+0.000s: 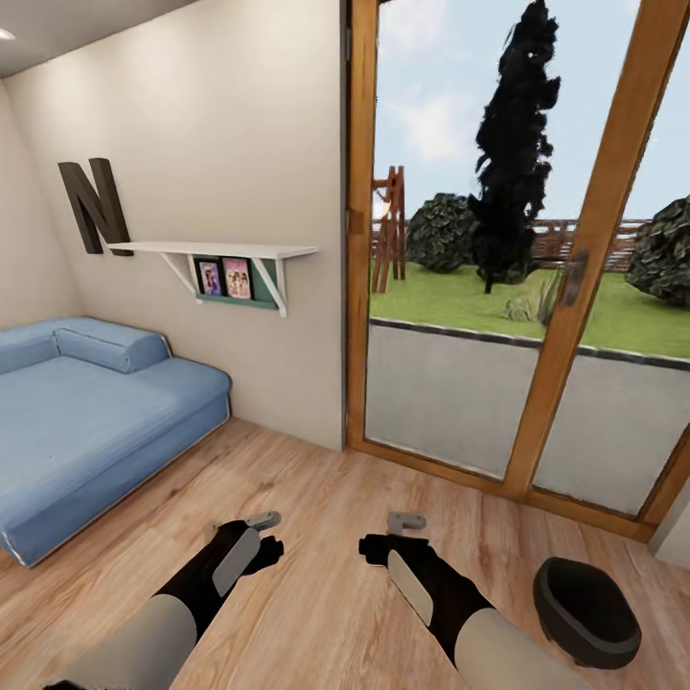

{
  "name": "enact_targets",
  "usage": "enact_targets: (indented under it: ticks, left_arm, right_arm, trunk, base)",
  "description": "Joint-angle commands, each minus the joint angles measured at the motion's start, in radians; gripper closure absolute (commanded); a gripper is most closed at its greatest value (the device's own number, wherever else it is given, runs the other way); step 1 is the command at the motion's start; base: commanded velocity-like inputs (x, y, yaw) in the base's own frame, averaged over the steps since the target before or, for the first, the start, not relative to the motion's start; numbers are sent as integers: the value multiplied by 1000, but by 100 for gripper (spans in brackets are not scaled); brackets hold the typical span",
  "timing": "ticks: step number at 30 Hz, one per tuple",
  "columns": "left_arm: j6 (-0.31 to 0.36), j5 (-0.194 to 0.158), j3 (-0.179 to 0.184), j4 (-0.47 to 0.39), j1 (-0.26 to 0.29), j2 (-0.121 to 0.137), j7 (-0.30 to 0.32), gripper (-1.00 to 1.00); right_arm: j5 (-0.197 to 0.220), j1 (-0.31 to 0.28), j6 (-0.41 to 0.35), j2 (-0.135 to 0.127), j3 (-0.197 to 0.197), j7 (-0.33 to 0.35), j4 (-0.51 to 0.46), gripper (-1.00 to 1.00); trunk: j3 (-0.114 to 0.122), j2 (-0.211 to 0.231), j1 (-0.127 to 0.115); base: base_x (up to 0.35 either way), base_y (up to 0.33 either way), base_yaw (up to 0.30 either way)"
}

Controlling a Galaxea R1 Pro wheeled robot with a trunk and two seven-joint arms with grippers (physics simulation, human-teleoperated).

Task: Place each of the two pumpkins and all three candles from the living room inside a cabinet in the living room (use any cabinet), then make sure every cabinet is closed, and position the cauldron so it is next to a table in the living room.

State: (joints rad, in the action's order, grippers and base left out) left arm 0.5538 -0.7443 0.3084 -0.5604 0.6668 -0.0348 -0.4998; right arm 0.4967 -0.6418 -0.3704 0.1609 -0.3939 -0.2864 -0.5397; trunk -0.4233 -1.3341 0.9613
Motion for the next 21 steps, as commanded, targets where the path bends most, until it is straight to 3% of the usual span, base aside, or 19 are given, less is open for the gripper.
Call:
enact_targets:
  ticks: [1, 9, 16, 21]
  left_arm:
    - [-23, -11, 7, 21, 1, 0, -10, -100]
    - [-160, -10, 41, 188, -4, -3, 0, -100]
    - [-258, -9, 47, 322, -8, -3, 168, -100]
    - [-302, -10, 47, 373, -9, 2, 198, -100]
  right_arm:
    - [10, 1, 20, -1, -7, -10, 9, -100]
    - [7, 5, 186, -1, -8, -3, 180, -100]
    - [6, 5, 273, -1, -8, 61, 270, -100]
    - [2, 5, 293, -1, -9, 81, 292, -100]
  trunk:
    - [-1, -1, 1]
    - [-1, -1, 1]
    - [-1, -1, 1]
    - [-1, -1, 1]
  base:
    - [342, 0, 0]
    - [342, 0, 0]
    - [342, 0, 0]
    - [342, 0, 0]
